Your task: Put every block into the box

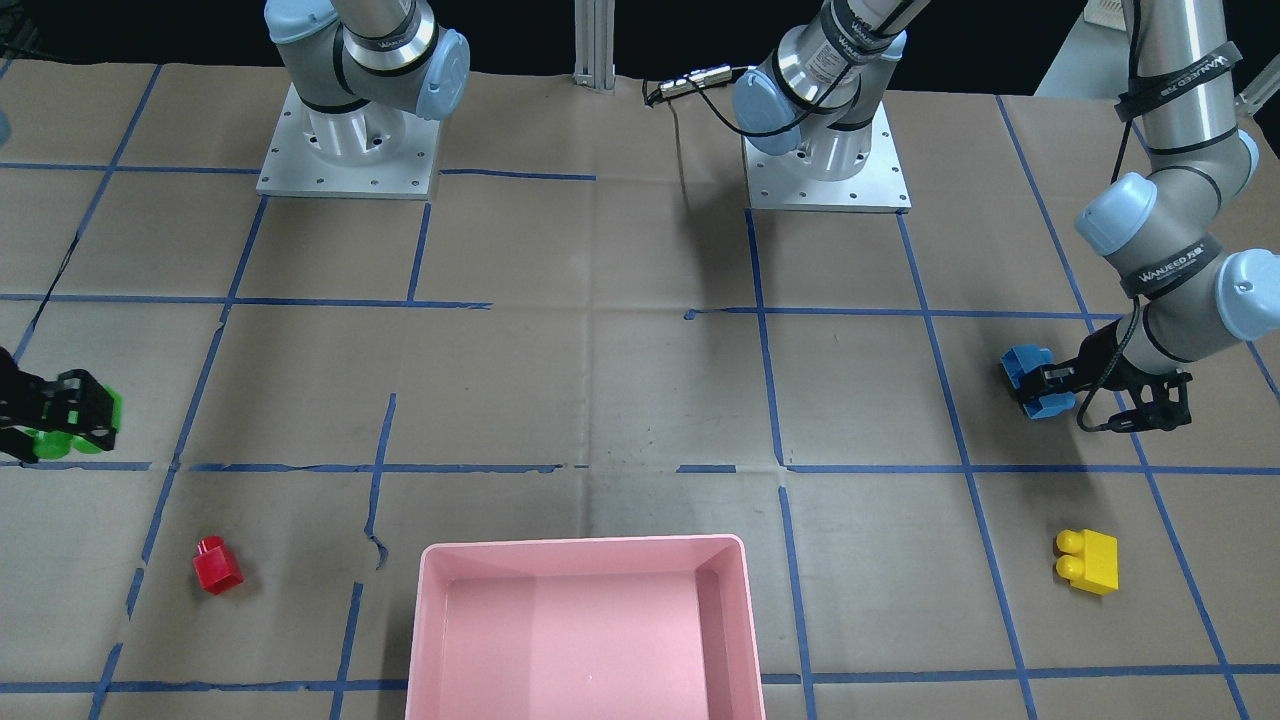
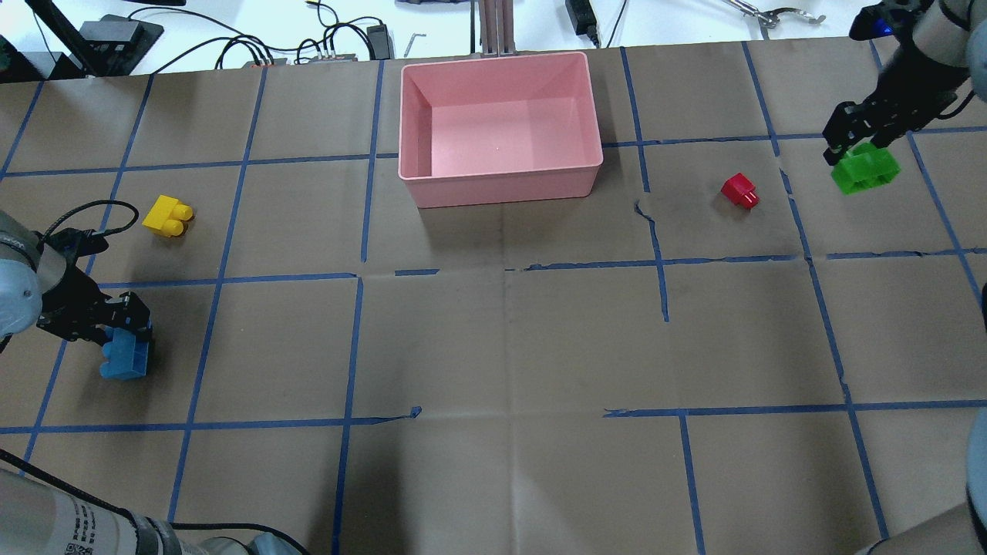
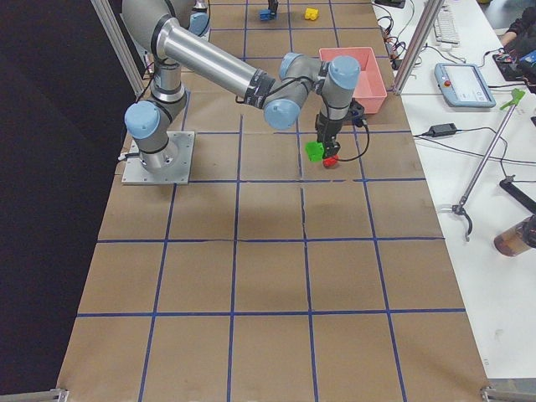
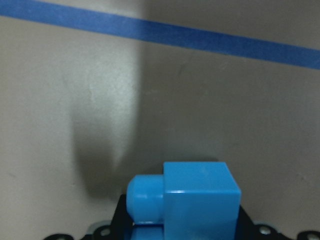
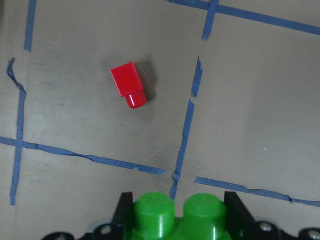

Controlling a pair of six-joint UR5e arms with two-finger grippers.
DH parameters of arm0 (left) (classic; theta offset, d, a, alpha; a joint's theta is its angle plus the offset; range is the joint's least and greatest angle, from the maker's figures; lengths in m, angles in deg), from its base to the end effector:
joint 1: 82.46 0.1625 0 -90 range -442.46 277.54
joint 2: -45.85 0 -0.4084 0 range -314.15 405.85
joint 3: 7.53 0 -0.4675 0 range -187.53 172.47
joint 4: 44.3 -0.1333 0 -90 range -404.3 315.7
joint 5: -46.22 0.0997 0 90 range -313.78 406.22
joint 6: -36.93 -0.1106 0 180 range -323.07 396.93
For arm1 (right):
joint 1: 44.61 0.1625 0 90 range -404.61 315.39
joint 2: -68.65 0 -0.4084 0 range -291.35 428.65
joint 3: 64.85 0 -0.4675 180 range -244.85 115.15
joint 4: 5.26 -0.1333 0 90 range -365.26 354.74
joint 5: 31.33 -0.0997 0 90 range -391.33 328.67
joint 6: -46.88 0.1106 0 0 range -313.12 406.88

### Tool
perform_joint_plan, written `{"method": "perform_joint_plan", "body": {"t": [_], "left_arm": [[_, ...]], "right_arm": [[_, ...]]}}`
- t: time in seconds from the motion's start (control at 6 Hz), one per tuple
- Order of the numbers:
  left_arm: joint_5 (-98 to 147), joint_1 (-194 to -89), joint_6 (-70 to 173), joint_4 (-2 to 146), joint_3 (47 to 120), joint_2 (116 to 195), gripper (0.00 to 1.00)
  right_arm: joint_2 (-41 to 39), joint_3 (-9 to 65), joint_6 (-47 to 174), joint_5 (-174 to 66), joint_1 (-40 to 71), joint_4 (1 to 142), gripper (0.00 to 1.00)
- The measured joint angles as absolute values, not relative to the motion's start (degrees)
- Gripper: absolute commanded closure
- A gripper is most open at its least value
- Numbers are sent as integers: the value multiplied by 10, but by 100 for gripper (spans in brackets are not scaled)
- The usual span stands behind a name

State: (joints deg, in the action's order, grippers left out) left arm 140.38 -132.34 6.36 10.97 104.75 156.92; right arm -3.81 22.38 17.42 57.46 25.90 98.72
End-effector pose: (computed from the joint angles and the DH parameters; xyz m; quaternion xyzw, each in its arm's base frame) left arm 0.2707 -0.5157 0.0987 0.0802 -0.9933 -0.0822 0.0139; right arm -0.0968 -0.6800 0.3208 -0.0868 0.9961 0.0019 0.0125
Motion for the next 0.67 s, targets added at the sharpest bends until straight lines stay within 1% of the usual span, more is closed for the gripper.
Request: {"method": "perform_joint_plan", "body": {"t": [0.33,0.67], "left_arm": [[1394,-1339,81,121,1018,1541,88],[1356,-1415,185,136,960,1526,88]], "right_arm": [[-39,219,257,570,306,981,61],[-39,219,271,569,316,981,61]]}}
